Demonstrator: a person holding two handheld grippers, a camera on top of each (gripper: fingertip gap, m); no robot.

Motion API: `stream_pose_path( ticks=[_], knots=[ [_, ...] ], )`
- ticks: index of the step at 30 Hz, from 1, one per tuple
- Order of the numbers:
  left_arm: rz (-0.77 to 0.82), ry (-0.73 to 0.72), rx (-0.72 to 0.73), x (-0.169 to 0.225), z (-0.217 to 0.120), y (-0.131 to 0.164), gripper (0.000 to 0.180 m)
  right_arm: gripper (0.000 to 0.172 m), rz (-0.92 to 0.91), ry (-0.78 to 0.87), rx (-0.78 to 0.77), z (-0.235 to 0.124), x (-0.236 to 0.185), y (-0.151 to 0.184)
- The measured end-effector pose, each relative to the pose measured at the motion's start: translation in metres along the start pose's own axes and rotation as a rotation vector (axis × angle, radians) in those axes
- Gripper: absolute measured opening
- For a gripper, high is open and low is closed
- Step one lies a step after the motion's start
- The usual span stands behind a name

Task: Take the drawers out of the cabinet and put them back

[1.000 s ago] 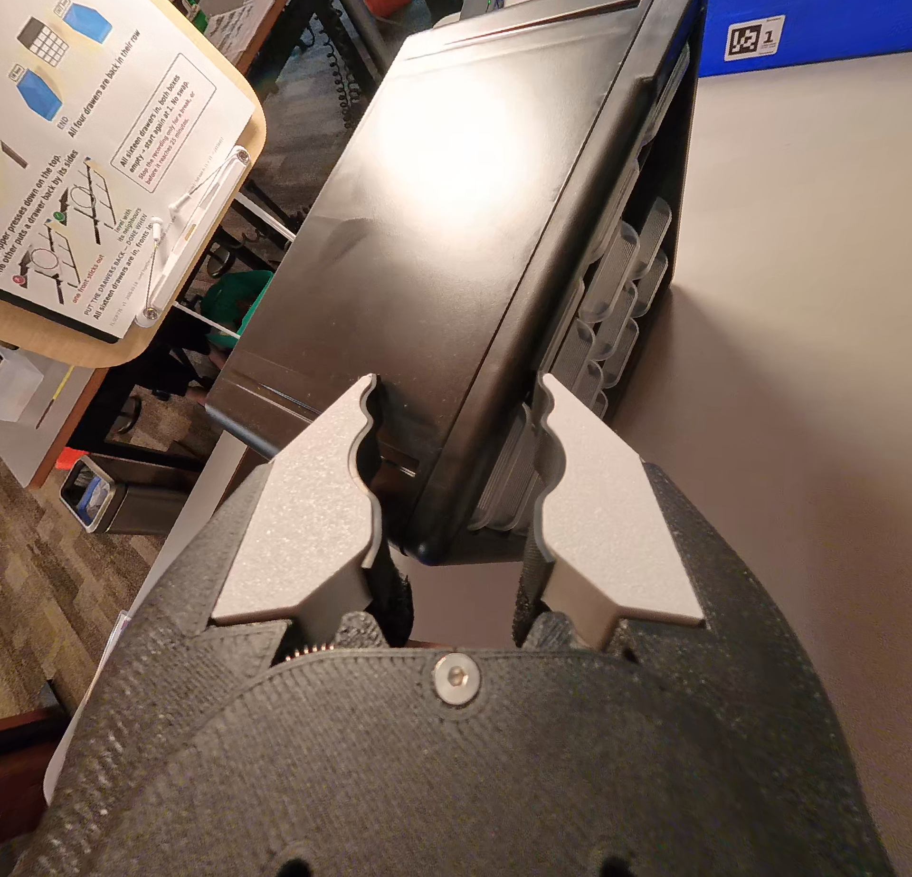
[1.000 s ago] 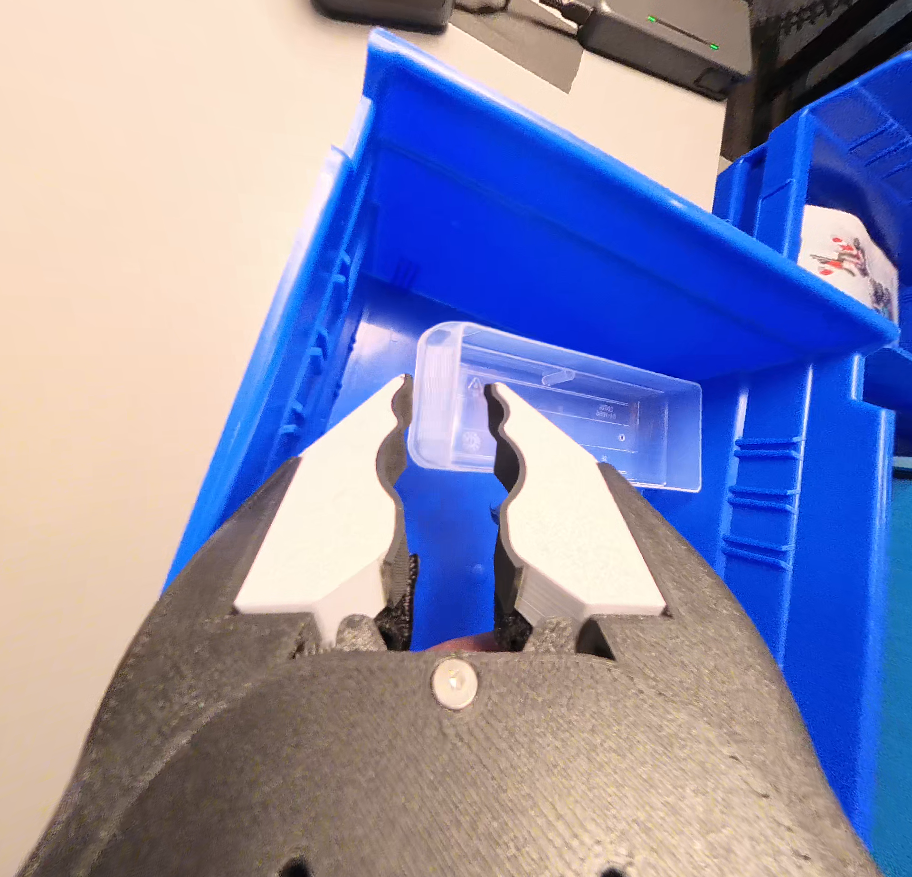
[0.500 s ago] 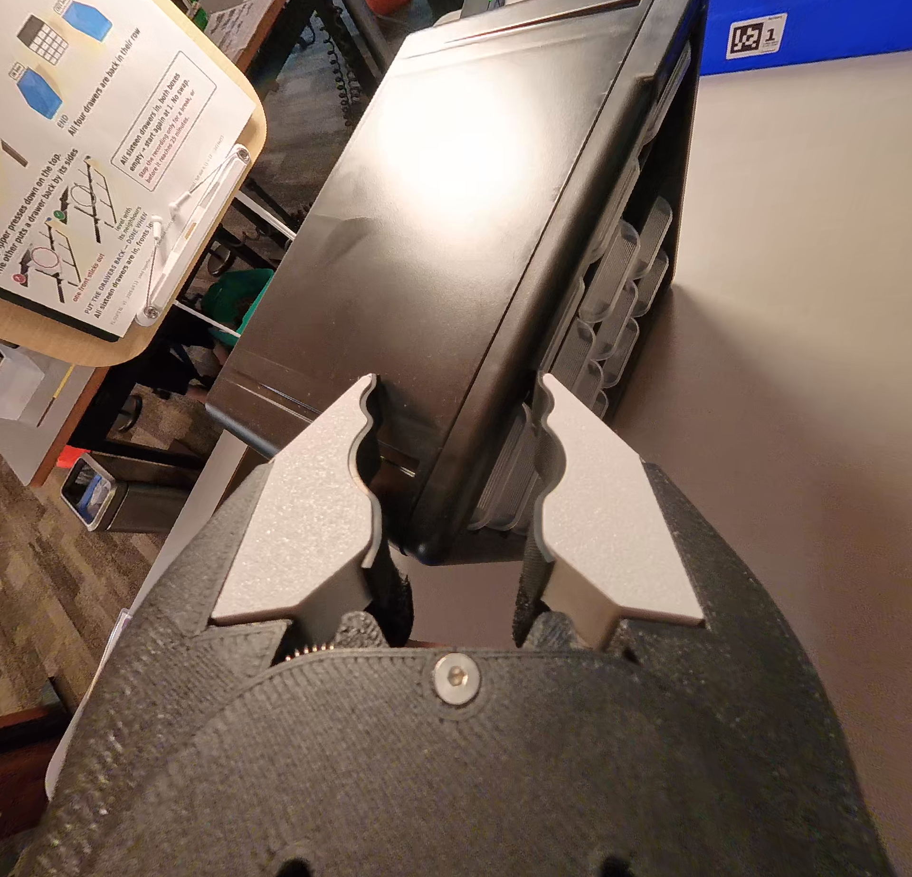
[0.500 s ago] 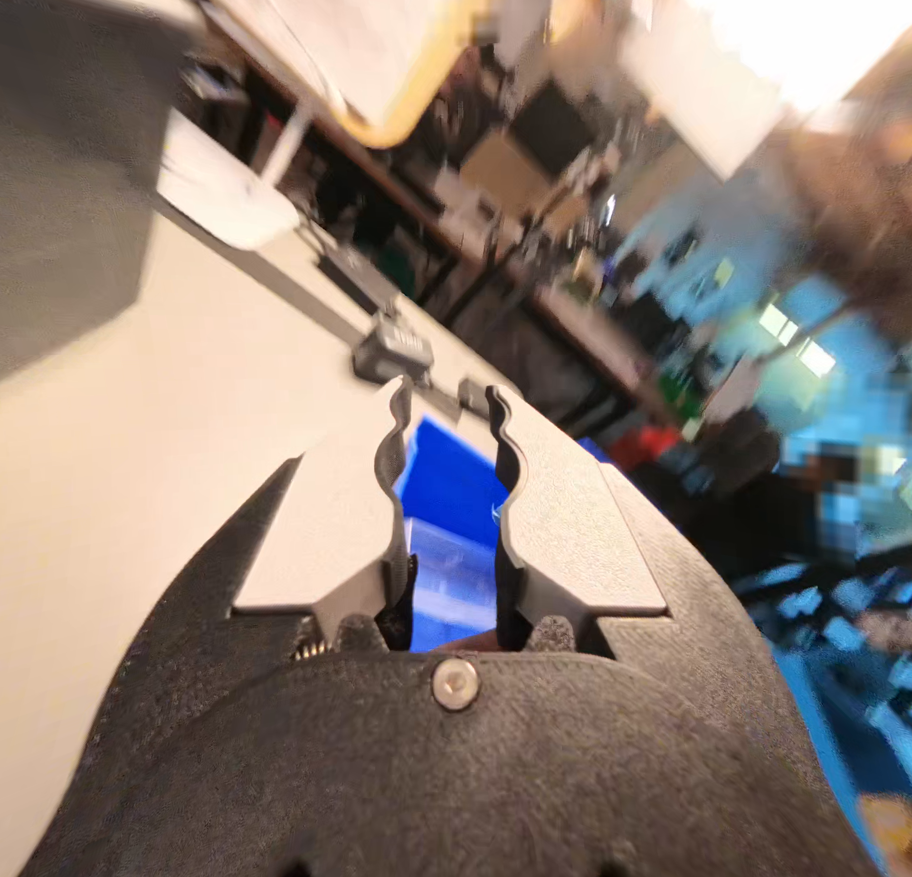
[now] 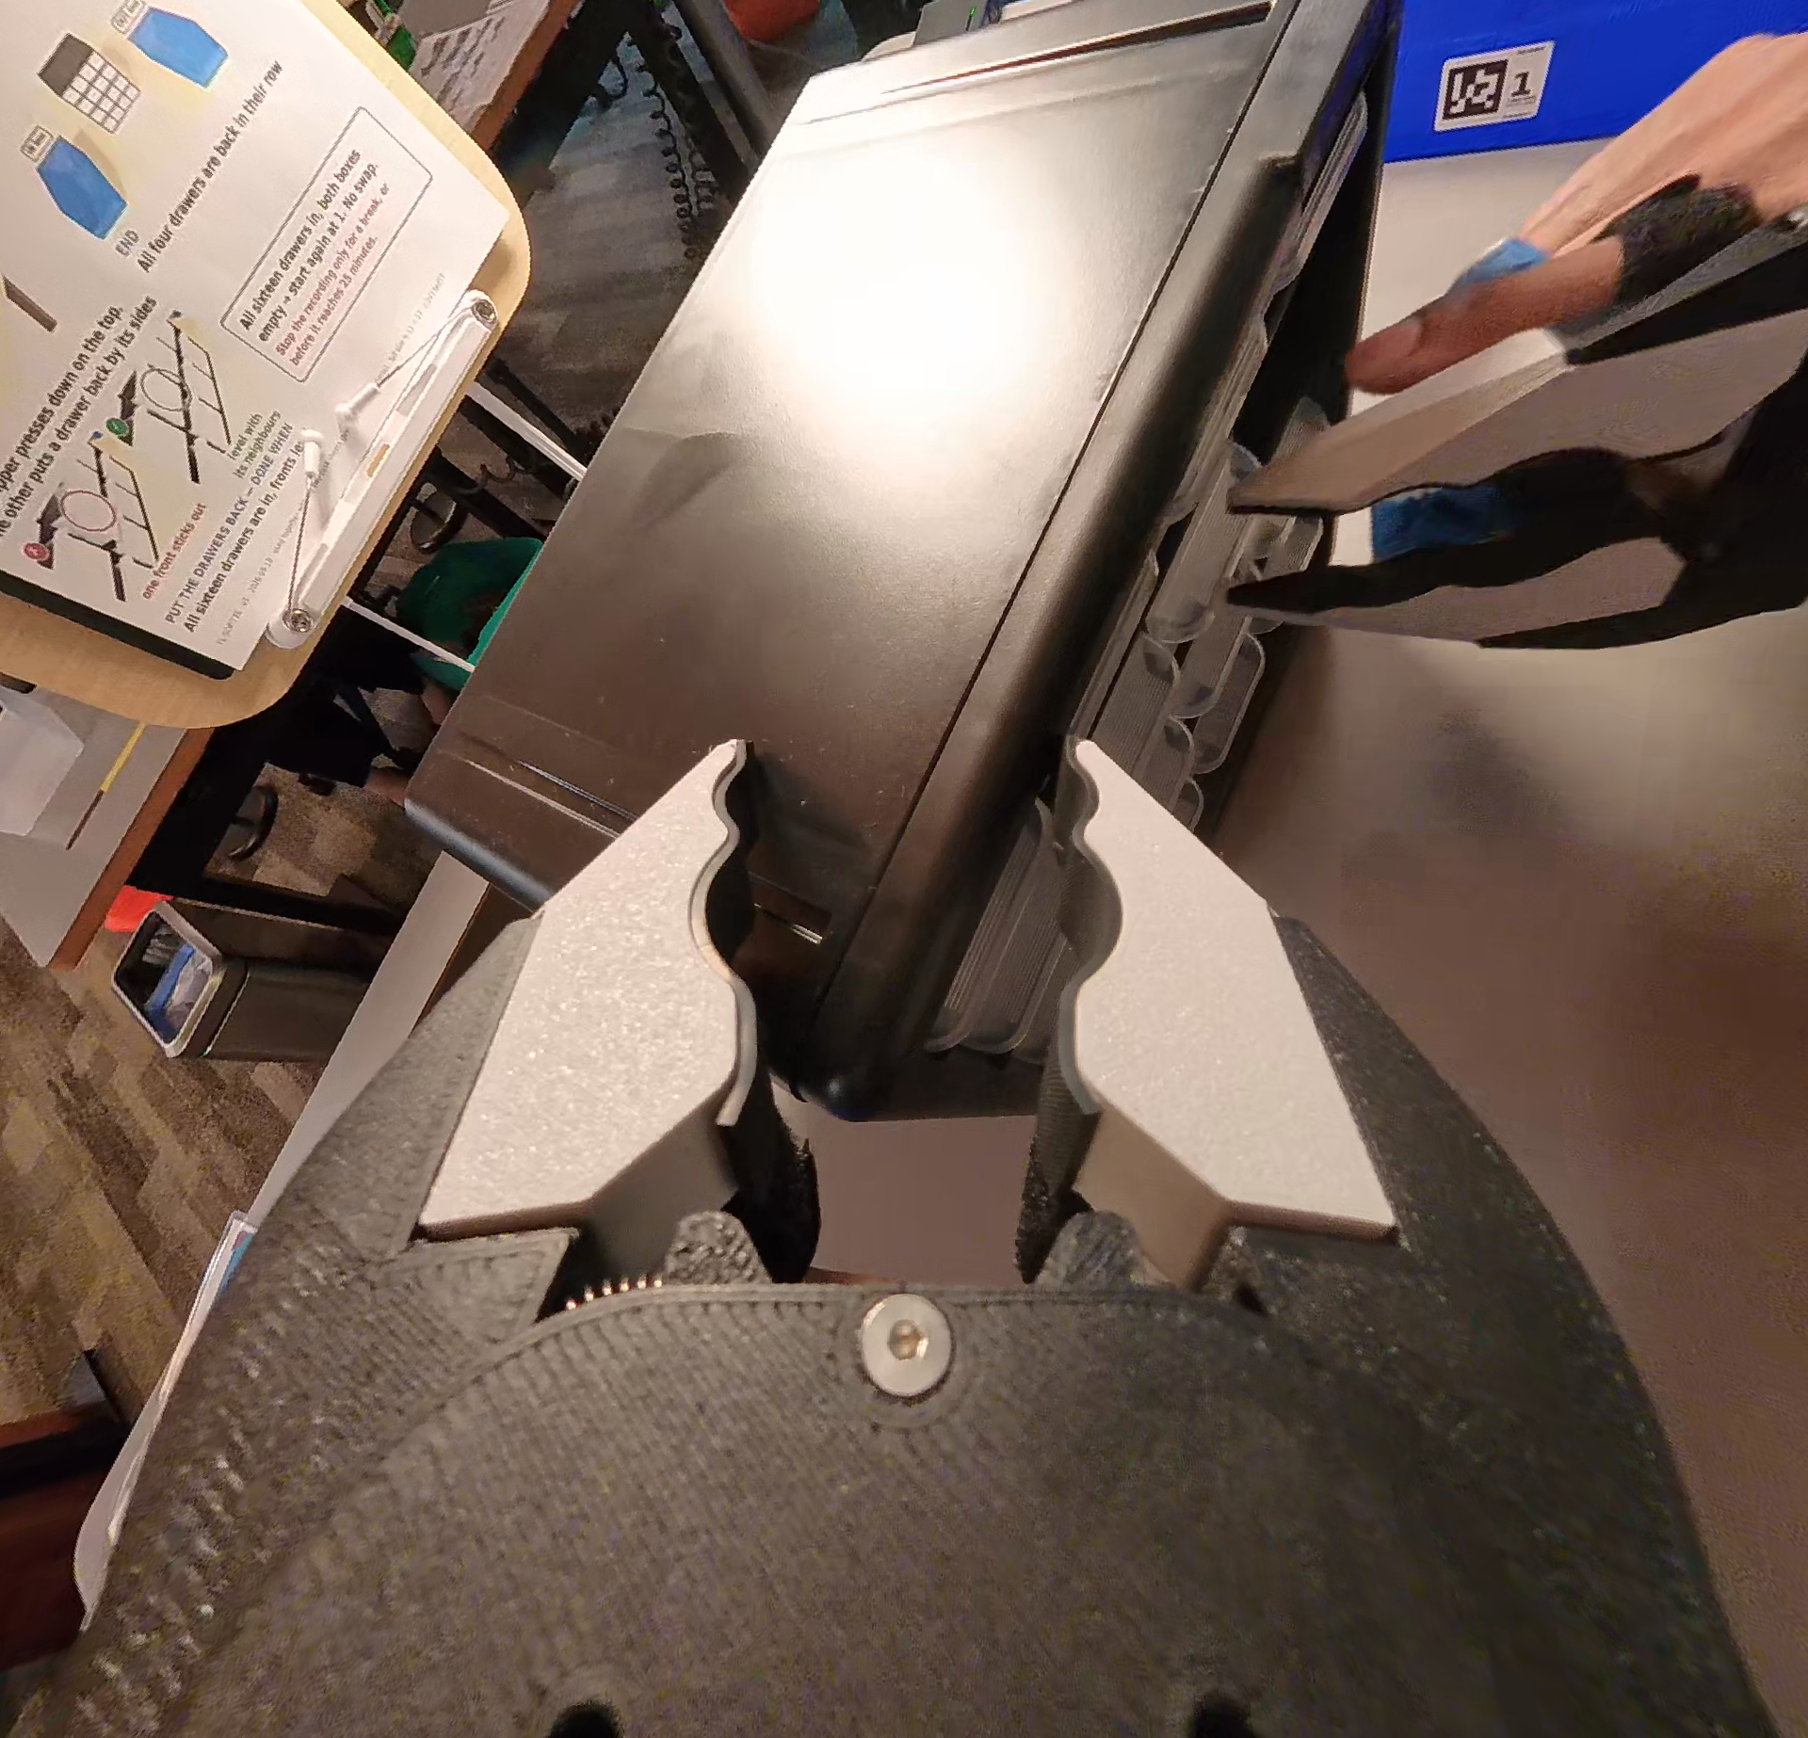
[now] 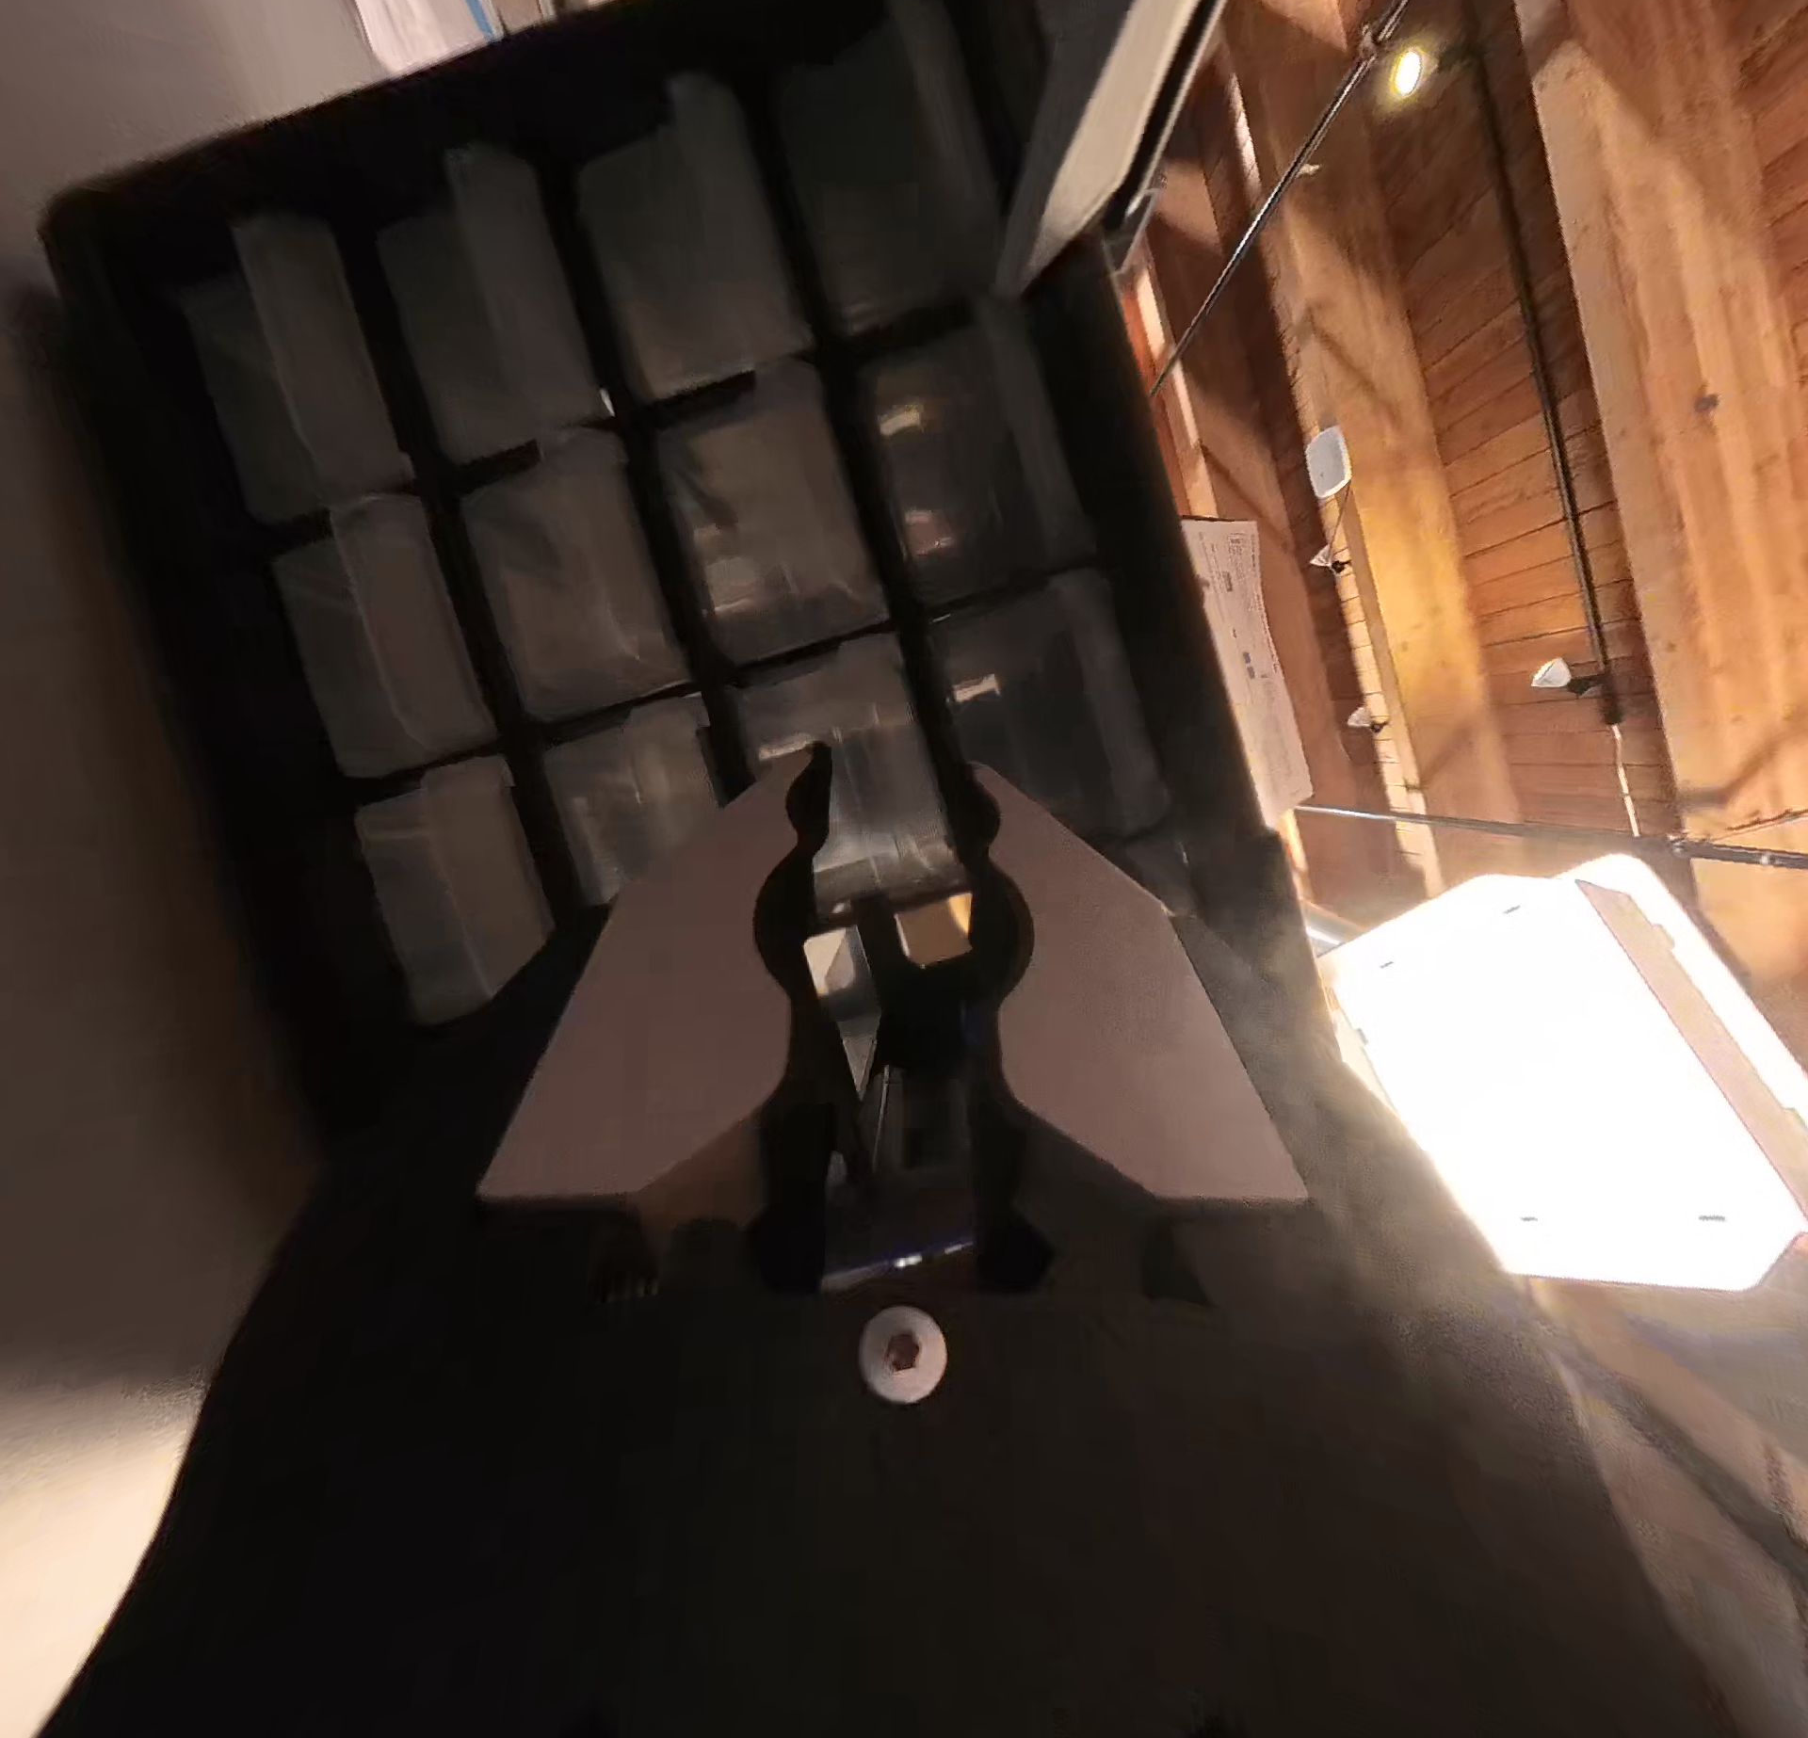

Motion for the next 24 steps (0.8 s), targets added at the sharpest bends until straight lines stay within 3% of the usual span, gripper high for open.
stream_pose_path(
  ticks=[7,14,19,24],
  knots=[
    [-0.001,0.002,0.002,-0.001,0.000,0.000,0.063,0.014,-0.100,0.036,-0.043,0.007,-0.003,-0.003],
    [0.000,0.001,0.000,-0.001,0.000,0.000,0.063,0.012,-0.127,0.057,0.007,-0.031,0.002,-0.015],
    [-0.001,0.000,-0.001,-0.001,0.000,0.000,0.064,0.040,-0.128,-0.030,0.004,-0.035,0.009,-0.019],
    [-0.001,-0.001,-0.002,0.000,0.000,0.000,0.063,0.050,-0.064,-0.204,-0.051,-0.018,0.022,-0.016]
  ],
)
Point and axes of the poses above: each gripper's, where its closed fingertips meet, z out along the fingers, y out of its underside, x = y × z across the jaws, the point moved 9 cm from there along -z, back along the fingers, and after that the axes turned 13 degrees about y, right-handed, at the moved point
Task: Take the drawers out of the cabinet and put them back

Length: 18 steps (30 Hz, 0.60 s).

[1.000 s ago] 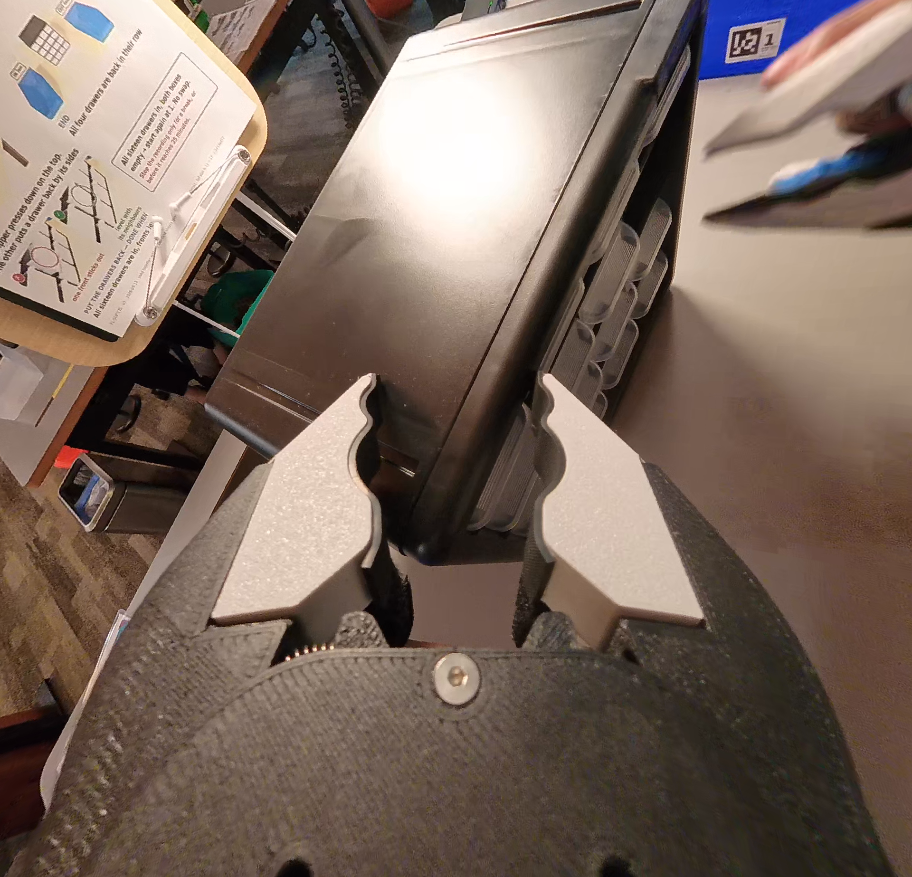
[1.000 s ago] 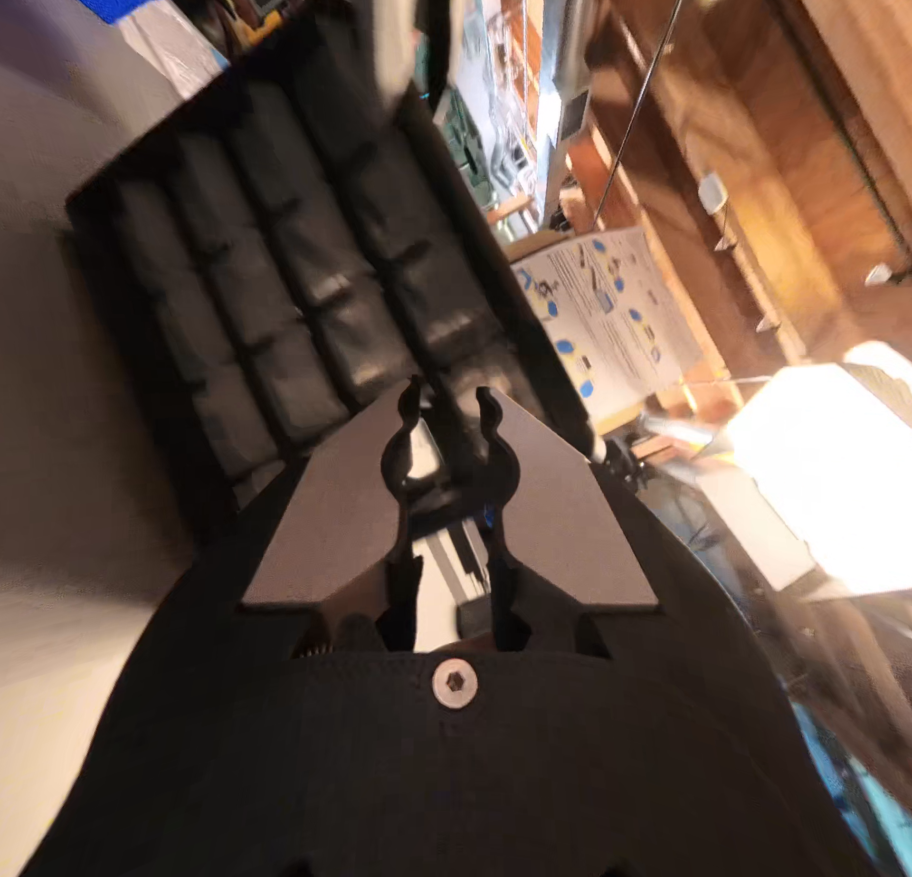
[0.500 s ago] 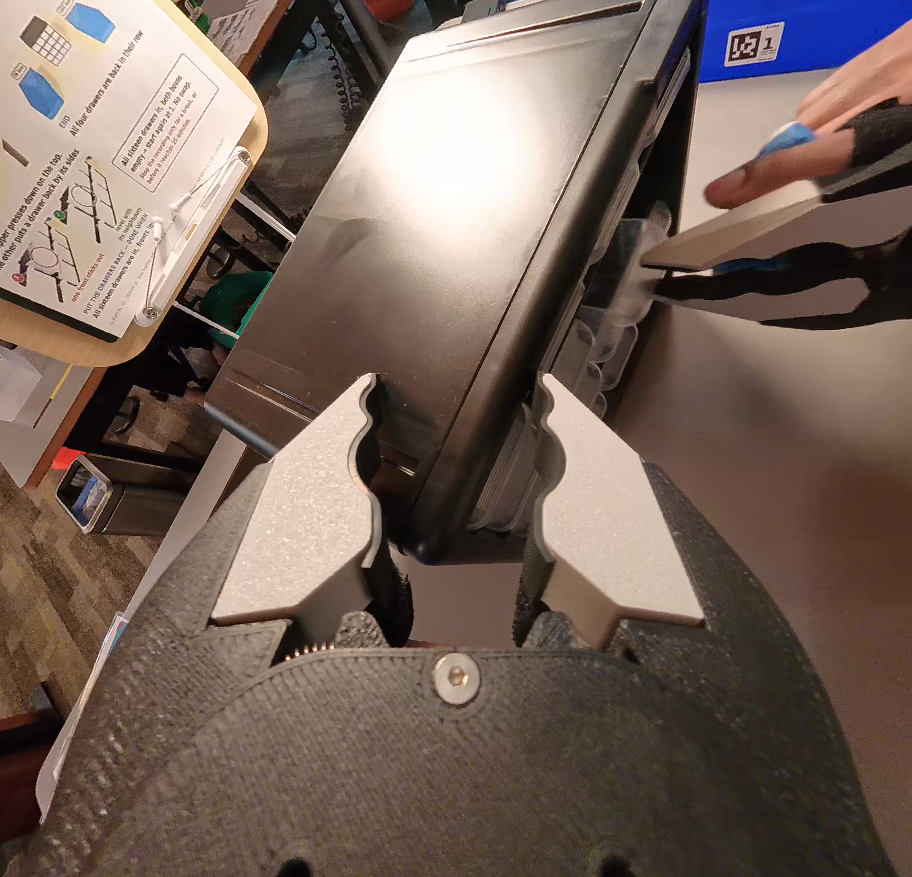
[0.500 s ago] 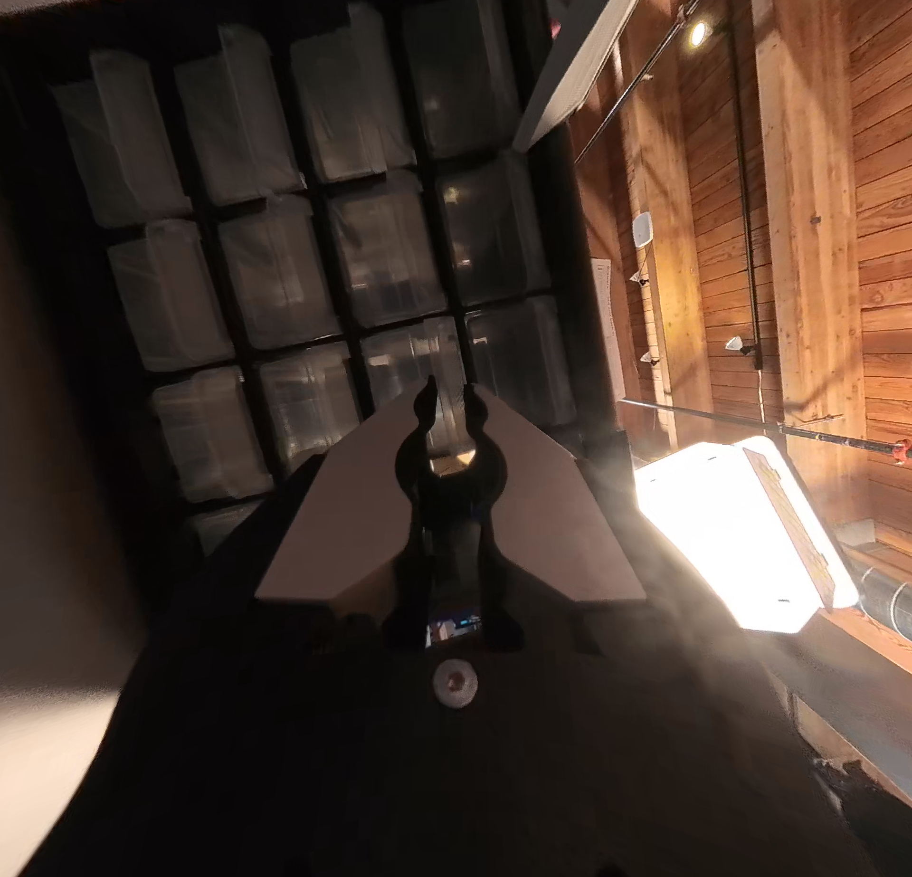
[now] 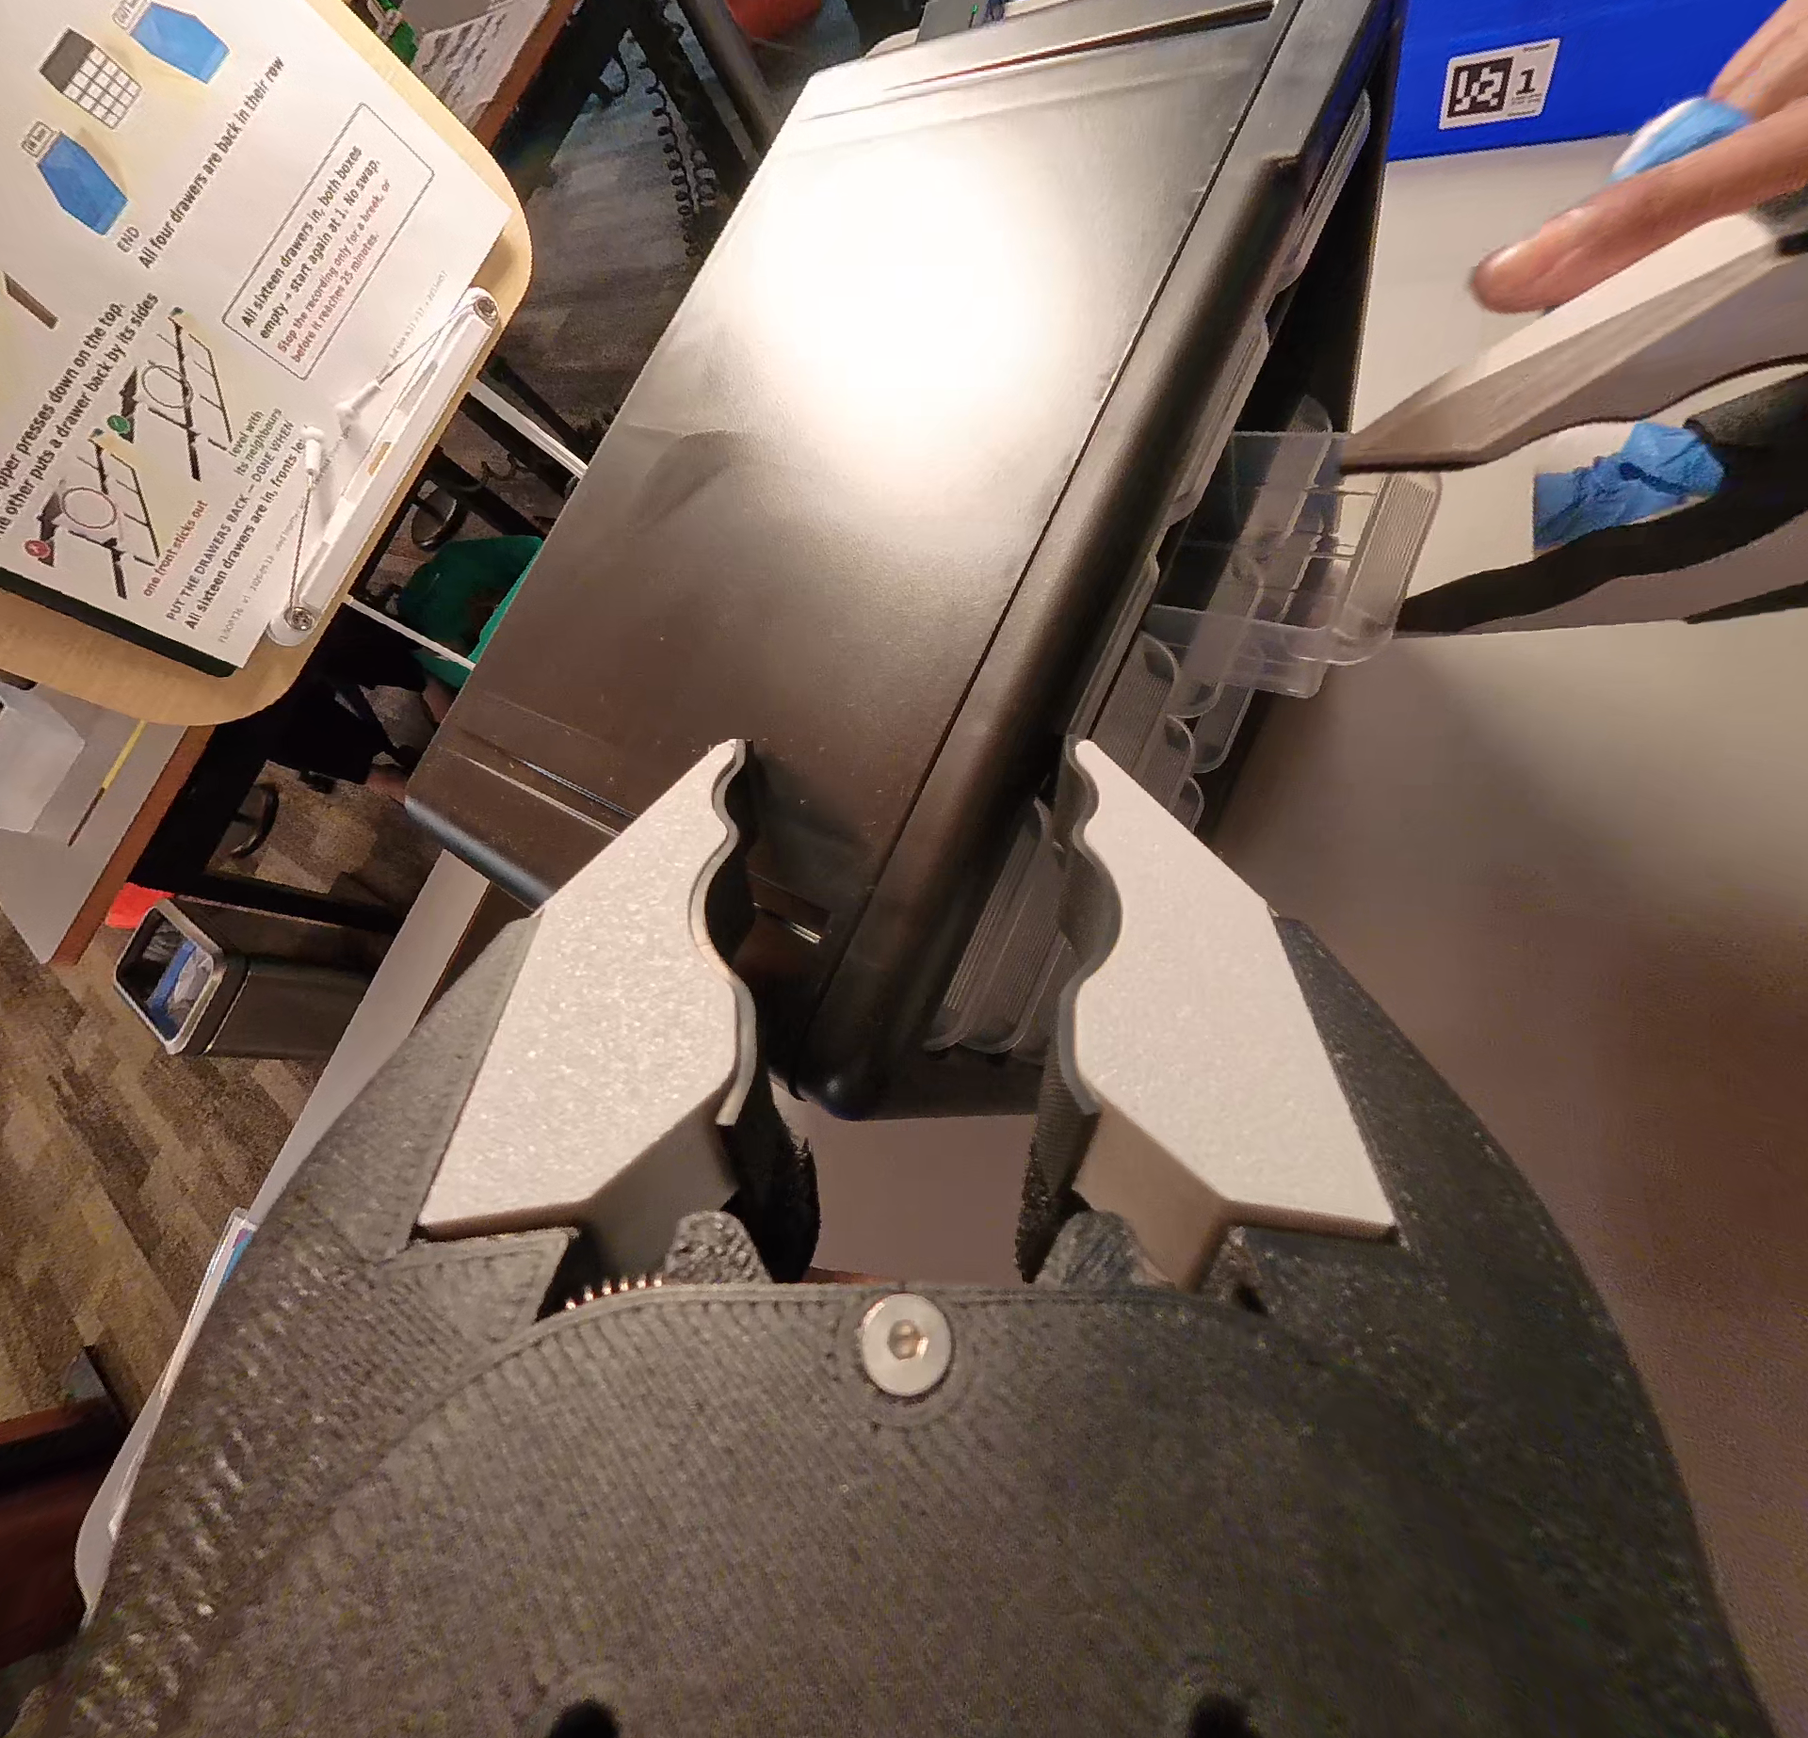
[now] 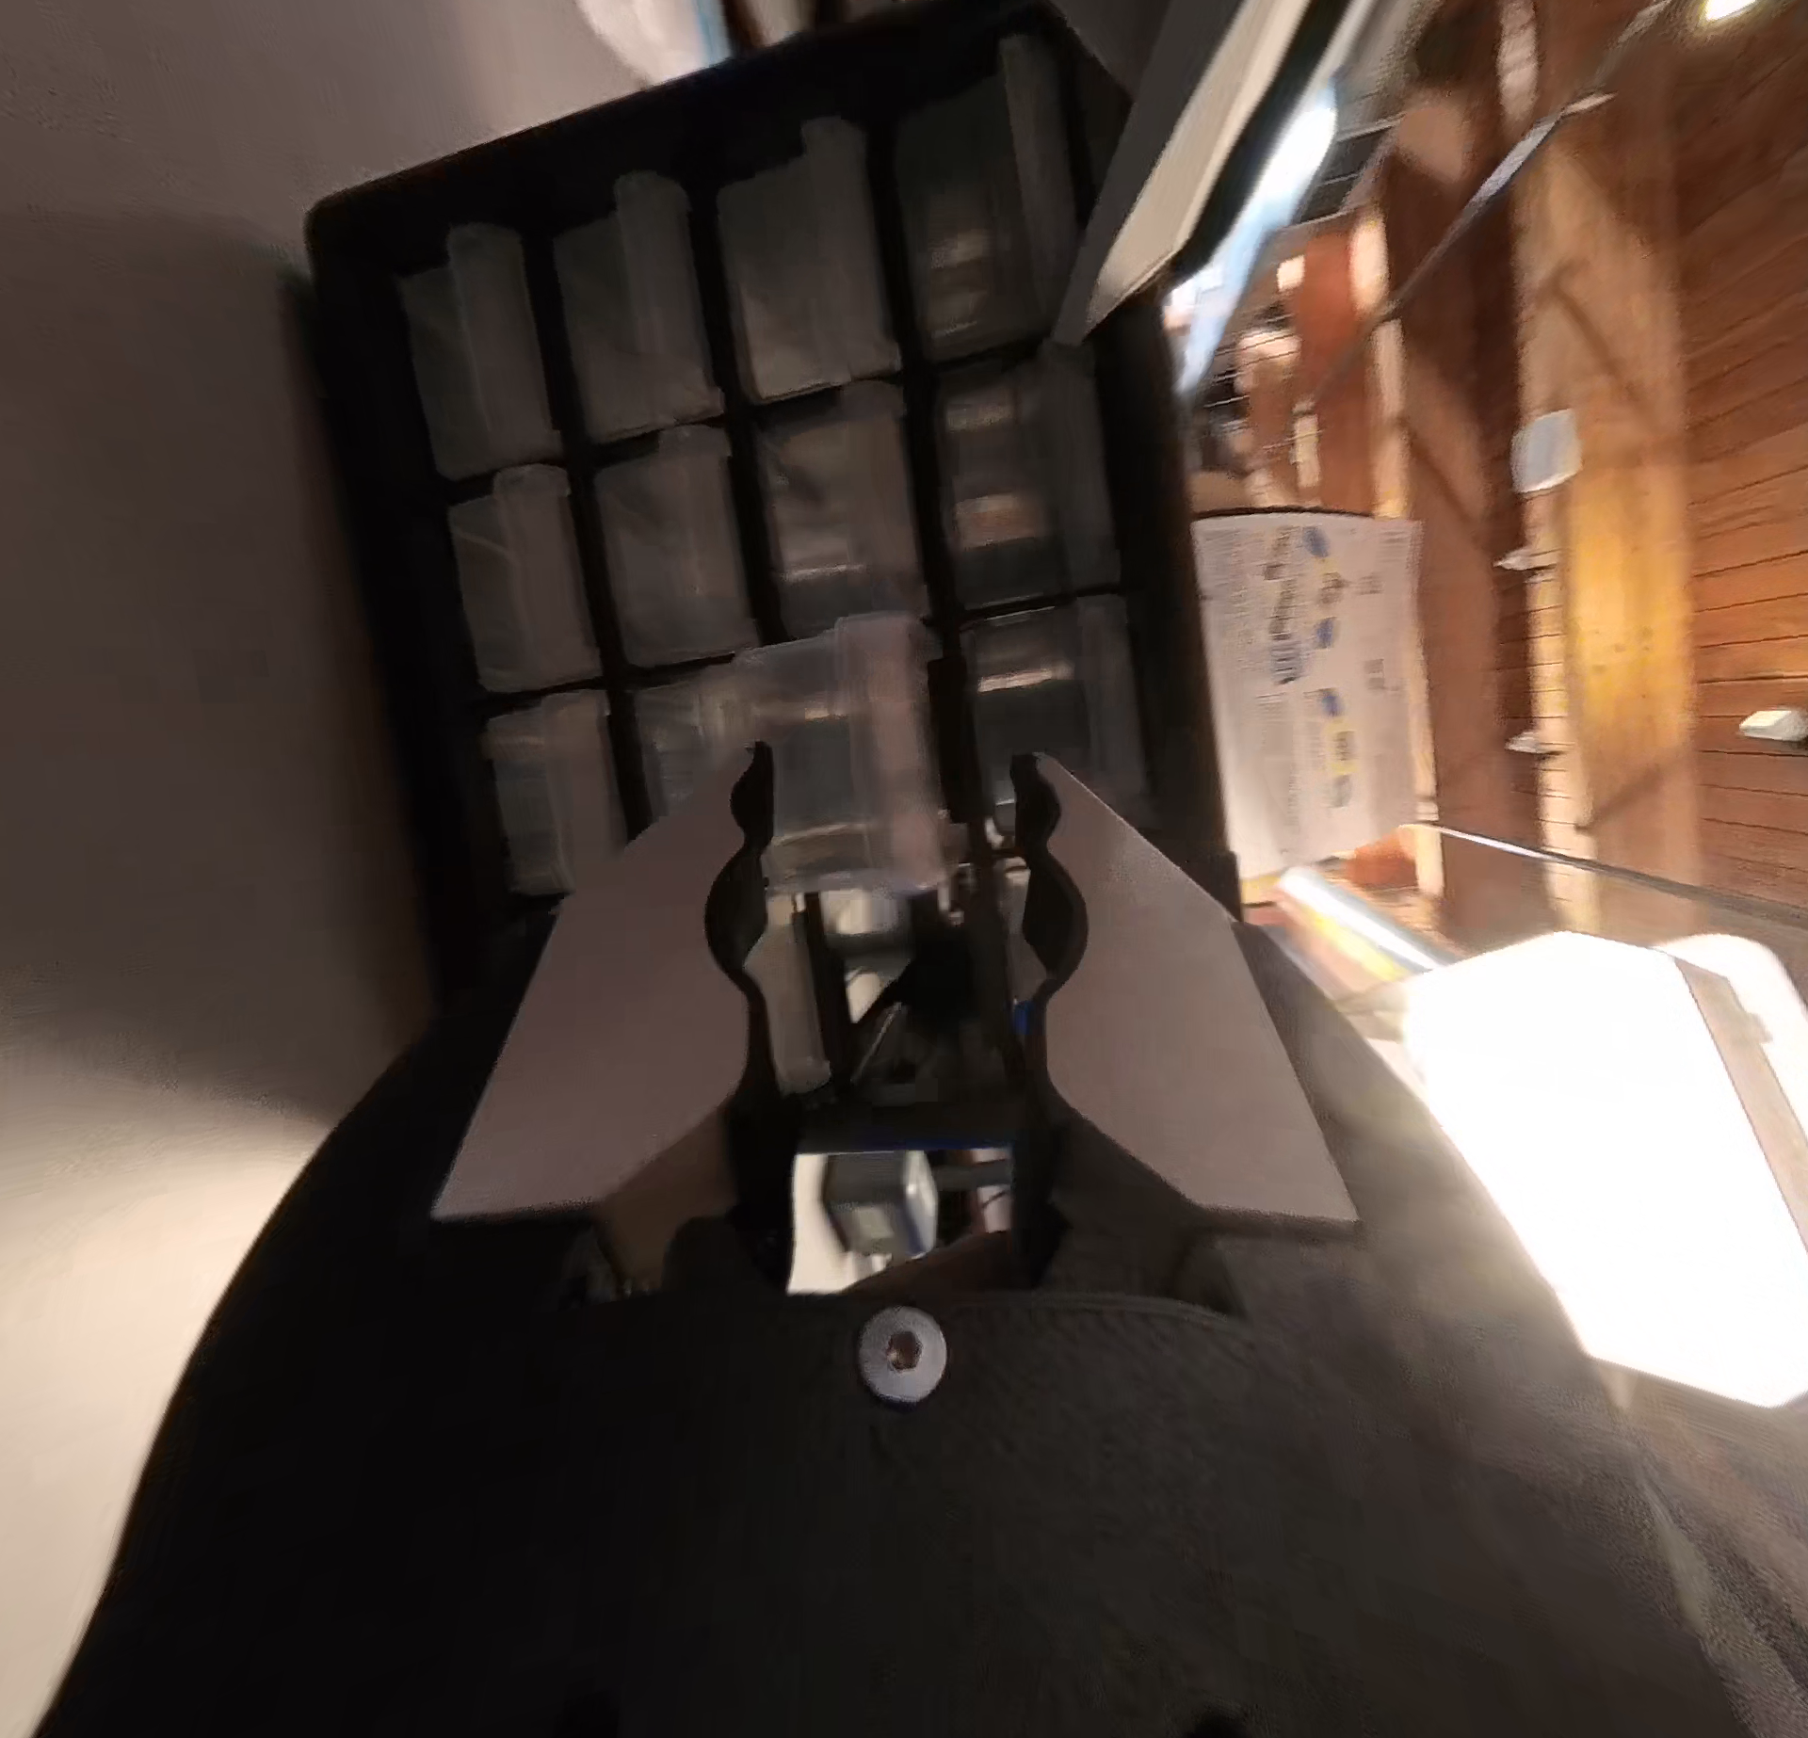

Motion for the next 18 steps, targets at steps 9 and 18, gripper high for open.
stream_pose_path(
  ticks=[9,18],
  knots=[
    [0.001,0.002,0.003,0.000,0.000,0.000,0.064,0.046,0.029,-0.220,-0.081,0.014,0.005,0.006],
    [0.001,0.001,0.002,0.000,0.000,0.000,0.064,0.032,0.050,-0.260,-0.104,0.013,0.010,0.005]
  ],
)
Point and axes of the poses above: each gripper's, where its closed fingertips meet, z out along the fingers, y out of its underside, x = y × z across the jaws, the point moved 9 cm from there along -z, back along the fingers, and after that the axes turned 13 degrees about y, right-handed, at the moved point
